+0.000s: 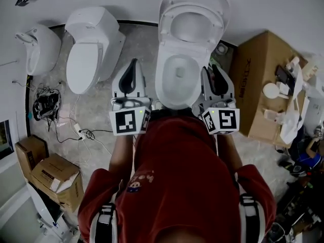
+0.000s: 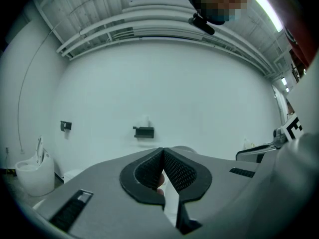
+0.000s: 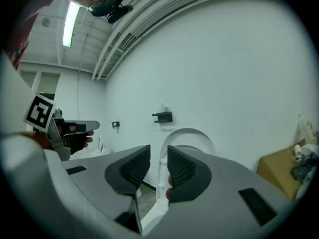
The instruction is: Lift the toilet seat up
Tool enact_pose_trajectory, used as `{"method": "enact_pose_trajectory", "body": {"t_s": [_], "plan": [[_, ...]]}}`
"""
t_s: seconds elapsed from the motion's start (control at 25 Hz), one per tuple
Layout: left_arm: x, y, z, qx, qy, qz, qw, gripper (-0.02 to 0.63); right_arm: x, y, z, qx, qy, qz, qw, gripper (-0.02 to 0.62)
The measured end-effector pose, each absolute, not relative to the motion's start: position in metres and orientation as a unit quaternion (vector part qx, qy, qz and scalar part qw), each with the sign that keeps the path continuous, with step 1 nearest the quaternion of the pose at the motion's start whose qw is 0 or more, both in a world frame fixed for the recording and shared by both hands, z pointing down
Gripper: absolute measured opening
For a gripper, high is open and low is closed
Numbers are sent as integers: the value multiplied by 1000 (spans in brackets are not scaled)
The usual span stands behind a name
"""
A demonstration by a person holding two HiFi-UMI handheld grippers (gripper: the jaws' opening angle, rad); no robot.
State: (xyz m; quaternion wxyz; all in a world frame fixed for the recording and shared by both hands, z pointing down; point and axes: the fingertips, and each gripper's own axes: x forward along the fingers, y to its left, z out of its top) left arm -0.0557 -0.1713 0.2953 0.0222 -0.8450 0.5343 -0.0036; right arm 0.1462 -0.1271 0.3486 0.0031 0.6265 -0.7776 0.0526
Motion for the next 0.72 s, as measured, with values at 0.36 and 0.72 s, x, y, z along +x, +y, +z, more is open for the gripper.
{"method": "enact_pose_trajectory", "body": {"t_s": [0.36,0.72], "plan": [[-54,-174,298,-851,525,-13,30,11,169,-113,328,662,-748,52,-9,14],[-57,-175,293,-848,527,-19,50,11,168,-116,321,650,-759,41,-17,14]]}}
